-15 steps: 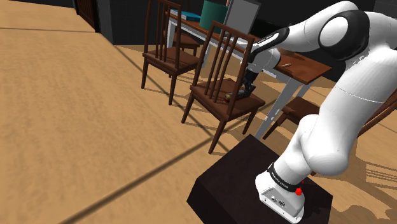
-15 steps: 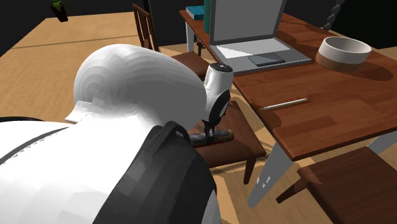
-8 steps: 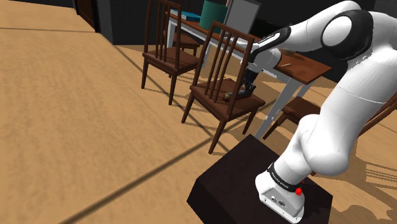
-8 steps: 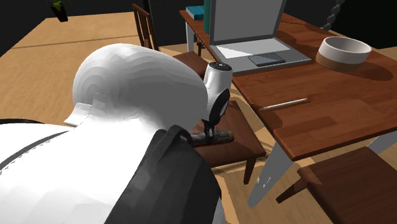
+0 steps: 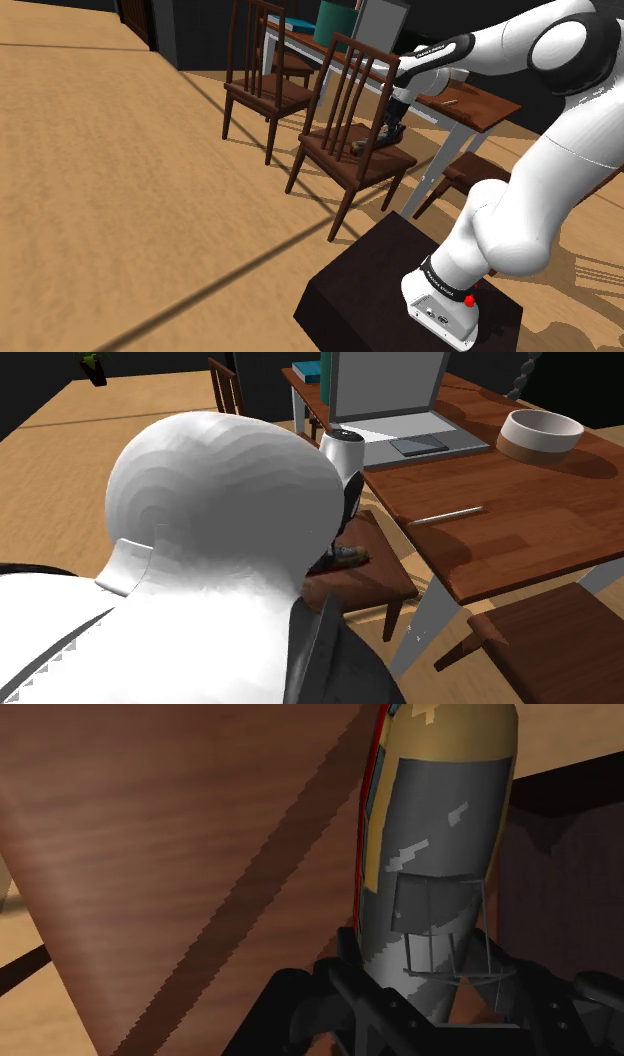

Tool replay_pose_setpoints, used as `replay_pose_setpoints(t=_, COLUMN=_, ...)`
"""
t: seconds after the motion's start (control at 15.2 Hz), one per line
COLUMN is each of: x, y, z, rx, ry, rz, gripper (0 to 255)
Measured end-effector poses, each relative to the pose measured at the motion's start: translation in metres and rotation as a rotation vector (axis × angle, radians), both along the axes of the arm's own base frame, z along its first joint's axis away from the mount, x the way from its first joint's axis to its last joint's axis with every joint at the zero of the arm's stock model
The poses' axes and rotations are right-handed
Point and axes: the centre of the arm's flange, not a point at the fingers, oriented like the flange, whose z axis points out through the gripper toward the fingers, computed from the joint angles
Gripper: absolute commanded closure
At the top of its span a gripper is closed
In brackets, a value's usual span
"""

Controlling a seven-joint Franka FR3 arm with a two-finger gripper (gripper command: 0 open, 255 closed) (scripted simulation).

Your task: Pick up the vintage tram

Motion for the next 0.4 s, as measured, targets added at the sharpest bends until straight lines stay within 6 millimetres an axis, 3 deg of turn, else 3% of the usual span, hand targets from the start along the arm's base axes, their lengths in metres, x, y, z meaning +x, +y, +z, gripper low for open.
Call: replay_pose_setpoints(t=0.4, x=0.0, y=0.0, z=0.03, rx=0.0, ry=0.0, rz=0.0, gripper=255)
